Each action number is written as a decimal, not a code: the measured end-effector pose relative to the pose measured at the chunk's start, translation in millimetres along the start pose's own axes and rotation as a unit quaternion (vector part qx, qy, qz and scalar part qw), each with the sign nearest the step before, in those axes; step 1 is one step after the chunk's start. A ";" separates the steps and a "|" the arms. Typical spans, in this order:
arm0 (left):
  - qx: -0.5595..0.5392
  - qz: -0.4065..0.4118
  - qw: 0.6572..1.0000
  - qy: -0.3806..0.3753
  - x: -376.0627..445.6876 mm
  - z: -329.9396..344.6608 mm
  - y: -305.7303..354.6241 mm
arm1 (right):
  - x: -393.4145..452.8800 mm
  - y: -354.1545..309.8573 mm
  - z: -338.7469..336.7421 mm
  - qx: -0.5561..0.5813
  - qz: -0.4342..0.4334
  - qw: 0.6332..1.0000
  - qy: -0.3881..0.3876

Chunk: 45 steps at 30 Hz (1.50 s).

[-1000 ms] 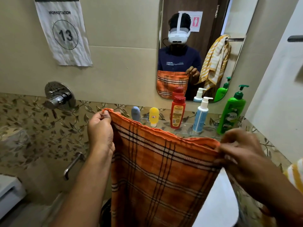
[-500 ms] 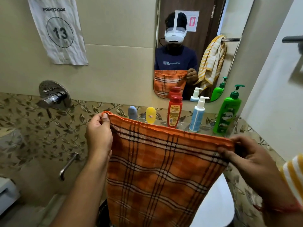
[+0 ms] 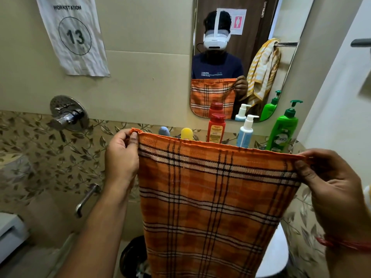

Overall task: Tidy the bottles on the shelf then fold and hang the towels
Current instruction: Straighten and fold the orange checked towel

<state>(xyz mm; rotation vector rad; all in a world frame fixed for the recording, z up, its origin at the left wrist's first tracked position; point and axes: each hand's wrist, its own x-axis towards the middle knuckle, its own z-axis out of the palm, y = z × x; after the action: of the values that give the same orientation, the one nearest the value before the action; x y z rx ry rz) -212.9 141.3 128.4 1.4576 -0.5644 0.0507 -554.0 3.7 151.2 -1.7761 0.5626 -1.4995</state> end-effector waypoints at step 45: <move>0.028 0.040 0.978 -0.204 -54.9 47.2 62.7 | 18.7 -58.7 61.5 0.140 -0.050 0.929 -0.339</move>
<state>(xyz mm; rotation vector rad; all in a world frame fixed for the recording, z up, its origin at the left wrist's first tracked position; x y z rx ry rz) -299.2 121.9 165.0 1.5073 -0.9623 -0.1746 -497.7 42.7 204.8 -1.9488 -0.0893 -0.8684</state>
